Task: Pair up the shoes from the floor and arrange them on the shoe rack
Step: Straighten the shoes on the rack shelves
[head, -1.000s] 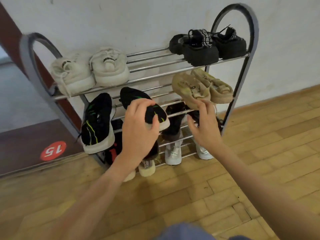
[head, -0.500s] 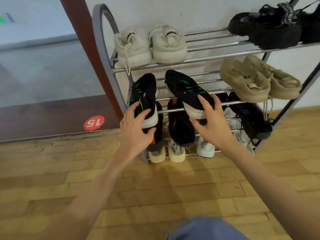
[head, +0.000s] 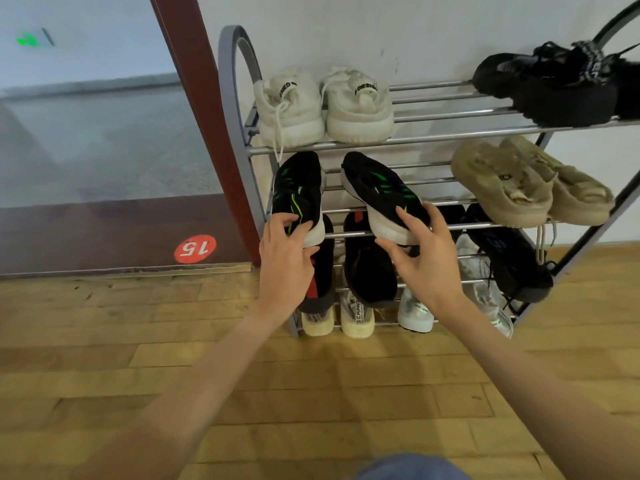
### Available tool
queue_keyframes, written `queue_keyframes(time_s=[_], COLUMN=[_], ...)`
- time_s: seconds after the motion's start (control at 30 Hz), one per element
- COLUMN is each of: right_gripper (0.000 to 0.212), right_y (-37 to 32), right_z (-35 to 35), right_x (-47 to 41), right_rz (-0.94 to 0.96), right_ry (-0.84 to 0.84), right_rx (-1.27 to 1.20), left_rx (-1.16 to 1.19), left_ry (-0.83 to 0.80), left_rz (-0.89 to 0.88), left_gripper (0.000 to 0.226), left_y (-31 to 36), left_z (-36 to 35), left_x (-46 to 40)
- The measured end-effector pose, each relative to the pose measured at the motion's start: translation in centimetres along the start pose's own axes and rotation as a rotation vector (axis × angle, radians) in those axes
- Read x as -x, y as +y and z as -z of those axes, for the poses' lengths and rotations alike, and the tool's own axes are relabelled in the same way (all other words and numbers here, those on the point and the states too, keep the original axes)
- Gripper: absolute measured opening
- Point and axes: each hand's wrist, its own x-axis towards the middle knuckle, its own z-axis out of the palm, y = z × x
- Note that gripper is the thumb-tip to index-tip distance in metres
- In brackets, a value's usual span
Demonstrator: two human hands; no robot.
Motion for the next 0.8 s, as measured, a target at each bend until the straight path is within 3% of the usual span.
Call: queue_keyframes(time_s=[0.23,0.47,0.63,0.8], right_gripper=[0.057,0.06,0.065,0.055], right_y=[-2.1,-2.5,-2.7,-2.9], right_z=[-2.4,-5.2,-4.9,-5.6], right_x=[-1.5,-0.9,-1.5,-1.0], right_rz=[0.038,0.025,0.054,0.073], right_ry=[0.064,0.047,0.012,0.001], right_rx=[0.028,0.302,0.204,0.17], left_rx=[0.033,0.17,0.176,0.155], left_ry=[-0.032,-0.071,-0.048,-0.026], left_rz=[-0.054,-0.097,-0.087,-0.134], left_gripper=[0.048,0.044,0.041,0.04], left_y=[-1.0,-2.6,-2.2,-2.5], left_z=[1.1,2.0,1.4,1.0], left_x=[-0.5,-0.2,-0.4,-0.4])
